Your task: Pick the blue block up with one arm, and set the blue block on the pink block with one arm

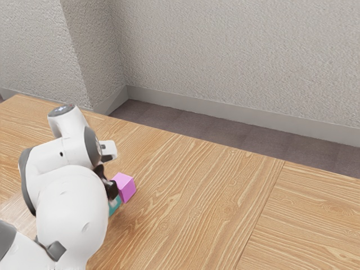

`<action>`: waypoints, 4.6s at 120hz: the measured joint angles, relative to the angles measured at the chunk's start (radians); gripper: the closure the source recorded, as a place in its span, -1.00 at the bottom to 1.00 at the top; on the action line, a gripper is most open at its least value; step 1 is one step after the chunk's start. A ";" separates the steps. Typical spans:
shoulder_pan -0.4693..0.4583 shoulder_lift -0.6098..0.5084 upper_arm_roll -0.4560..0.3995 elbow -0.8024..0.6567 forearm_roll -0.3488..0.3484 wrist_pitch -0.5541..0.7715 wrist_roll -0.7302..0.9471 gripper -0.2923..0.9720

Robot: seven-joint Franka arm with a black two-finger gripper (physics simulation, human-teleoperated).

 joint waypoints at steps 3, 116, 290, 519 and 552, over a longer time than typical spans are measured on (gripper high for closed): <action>-0.005 0.001 0.029 0.003 0.014 -0.008 0.000 0.00; 0.314 0.035 -0.054 0.341 0.107 -0.119 -0.043 -0.02; 0.385 0.018 -0.130 0.469 0.169 -0.137 -0.129 -0.01; 0.352 0.019 -0.109 0.416 0.172 -0.122 -0.129 -0.01; 0.342 0.019 -0.100 0.397 0.167 -0.121 -0.136 -0.01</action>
